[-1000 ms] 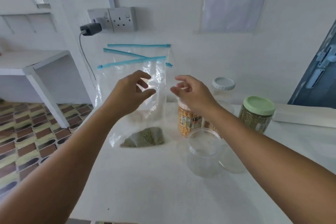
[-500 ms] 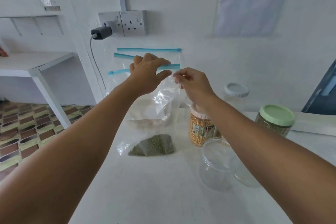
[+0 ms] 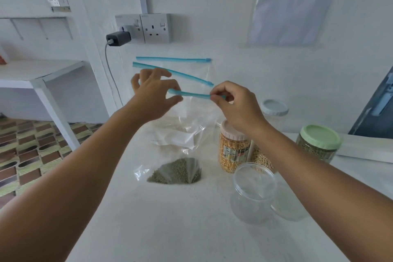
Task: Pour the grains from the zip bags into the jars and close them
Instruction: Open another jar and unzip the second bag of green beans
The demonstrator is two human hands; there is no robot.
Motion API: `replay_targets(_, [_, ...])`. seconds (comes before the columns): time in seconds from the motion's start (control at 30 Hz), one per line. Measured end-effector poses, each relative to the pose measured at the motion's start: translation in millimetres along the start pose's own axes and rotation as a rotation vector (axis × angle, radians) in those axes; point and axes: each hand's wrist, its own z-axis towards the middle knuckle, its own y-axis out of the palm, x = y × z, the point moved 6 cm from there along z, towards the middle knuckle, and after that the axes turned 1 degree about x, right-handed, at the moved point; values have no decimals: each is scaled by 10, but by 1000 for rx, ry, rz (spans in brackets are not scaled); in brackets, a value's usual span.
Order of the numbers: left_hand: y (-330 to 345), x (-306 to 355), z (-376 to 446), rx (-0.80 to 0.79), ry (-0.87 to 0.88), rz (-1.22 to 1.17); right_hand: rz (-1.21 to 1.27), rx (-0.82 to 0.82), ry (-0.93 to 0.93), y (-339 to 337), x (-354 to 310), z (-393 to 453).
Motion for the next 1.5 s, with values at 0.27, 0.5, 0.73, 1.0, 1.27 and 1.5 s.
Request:
replay_targets(0.27, [29, 97, -63, 80, 51, 12, -503, -169, -346, 156, -408, -84])
replay_targets(0.5, [28, 70, -381, 227, 28, -80, -701, -551, -214, 468, -435, 114])
replay_targets(0.73, [830, -387, -1732, 268, -644, -733, -635, -532, -99, 498, -280, 177])
replay_targets(1.0, [1643, -518, -2006, -68, -1032, -1175, -416, -426, -50, 393, -370, 178])
replay_targets(1.27, [1785, -682, -1741, 8, -1217, -1397, -380, -372, -67, 209, -390, 108])
replay_targets(1.5, [1847, -705, -1611, -88, -1187, -1454, -425, -424, -6, 116, -295, 20])
